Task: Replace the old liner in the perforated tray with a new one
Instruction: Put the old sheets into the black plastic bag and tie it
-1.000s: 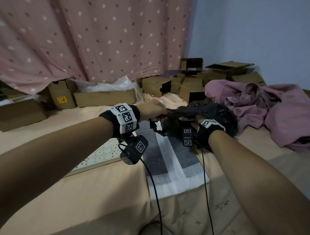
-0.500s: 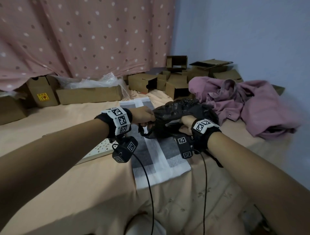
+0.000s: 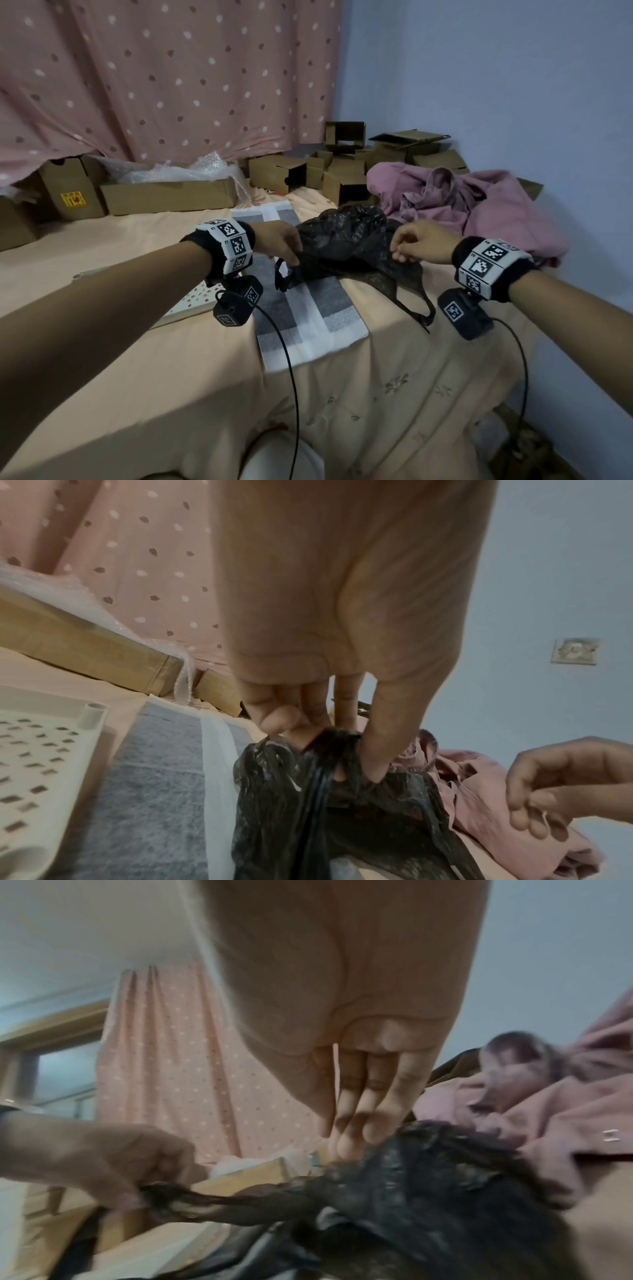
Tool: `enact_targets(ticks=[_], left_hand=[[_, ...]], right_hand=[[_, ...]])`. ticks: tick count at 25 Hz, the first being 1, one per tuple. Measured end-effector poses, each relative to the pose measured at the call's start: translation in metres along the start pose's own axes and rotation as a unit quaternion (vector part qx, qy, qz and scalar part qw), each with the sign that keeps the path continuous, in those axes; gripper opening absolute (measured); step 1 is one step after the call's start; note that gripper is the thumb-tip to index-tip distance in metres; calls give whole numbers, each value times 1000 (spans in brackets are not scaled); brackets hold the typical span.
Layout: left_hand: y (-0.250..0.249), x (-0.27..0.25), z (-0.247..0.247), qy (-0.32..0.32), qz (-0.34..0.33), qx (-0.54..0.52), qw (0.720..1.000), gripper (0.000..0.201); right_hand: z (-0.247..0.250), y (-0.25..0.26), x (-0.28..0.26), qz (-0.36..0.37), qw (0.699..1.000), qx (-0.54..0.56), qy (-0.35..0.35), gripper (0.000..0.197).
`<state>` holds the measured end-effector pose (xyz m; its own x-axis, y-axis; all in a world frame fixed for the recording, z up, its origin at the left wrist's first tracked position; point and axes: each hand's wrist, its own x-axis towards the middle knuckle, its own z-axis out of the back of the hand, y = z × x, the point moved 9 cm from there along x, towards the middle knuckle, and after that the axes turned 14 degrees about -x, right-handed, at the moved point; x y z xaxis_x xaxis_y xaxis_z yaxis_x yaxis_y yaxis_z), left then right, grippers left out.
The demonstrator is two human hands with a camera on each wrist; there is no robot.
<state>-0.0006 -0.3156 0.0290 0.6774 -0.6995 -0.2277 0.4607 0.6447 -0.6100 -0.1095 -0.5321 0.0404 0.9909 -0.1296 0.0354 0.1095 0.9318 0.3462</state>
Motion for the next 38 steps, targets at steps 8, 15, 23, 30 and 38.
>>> enact_targets(ticks=[8,15,23,30,38], left_hand=[[0,8,3,-60,-38,99,993,19],[8,20,-60,55,-73,294,951,93],[4,27,-102,117,-106,336,929,58],[9,24,-113,101,-135,322,932,28],[-29,8,-26,-70,-153,8,986,14]], right_hand=[[-28,-52,-12,27,956,-288,54,38],[-77,-62,-15,9,919,-316,235,102],[-98,-47,-6,58,923,-317,209,104],[-97,-29,8,111,956,-245,117,22],[-21,-8,14,96,993,57,-50,22]])
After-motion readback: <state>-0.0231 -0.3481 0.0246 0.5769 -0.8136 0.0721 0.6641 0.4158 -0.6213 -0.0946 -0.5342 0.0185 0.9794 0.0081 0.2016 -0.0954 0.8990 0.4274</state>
